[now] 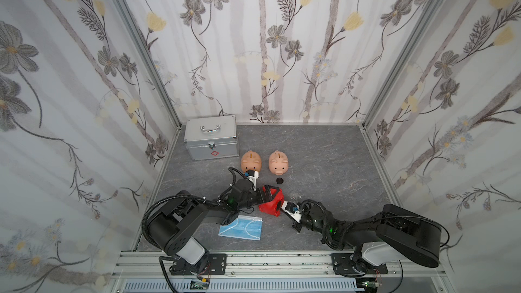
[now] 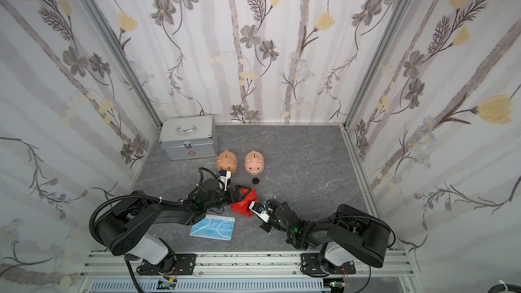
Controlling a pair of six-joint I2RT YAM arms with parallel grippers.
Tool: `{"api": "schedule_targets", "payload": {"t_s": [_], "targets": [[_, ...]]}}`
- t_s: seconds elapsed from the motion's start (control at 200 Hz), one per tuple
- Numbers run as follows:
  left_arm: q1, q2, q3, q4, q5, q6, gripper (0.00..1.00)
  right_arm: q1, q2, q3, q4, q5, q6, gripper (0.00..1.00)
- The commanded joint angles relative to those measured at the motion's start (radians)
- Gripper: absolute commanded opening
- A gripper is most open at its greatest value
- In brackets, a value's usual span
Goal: Open piggy banks
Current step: Open the lid on the piggy bank.
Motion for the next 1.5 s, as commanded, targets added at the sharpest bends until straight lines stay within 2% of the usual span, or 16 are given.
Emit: {"api": "schedule_targets", "payload": {"t_s": [0.0, 0.14, 0.245, 0.794, 1.499], "targets": [[0.002, -0.001, -0.002, -0.155, -0.029, 0.015, 1.00, 0.001, -0.034, -0.008, 0.083, 0.004, 0.098, 0.00], [0.002, -0.011, 0.006, -0.172, -0.029, 0.025, 1.00, 0.004, -0.054, -0.032, 0.115, 0.019, 0.183, 0.00], [0.003, -0.019, 0.009, -0.184, -0.031, 0.028, 1.00, 0.004, -0.050, -0.045, 0.132, 0.037, 0.209, 0.14], [0.002, -0.035, 0.009, -0.197, -0.033, 0.033, 1.00, 0.004, 0.135, 0.028, 0.210, 0.020, 0.229, 0.15], [0.003, -0.020, 0.008, -0.177, -0.023, 0.031, 1.00, -0.016, 0.200, 0.067, 0.183, 0.034, 0.232, 0.15]]}}
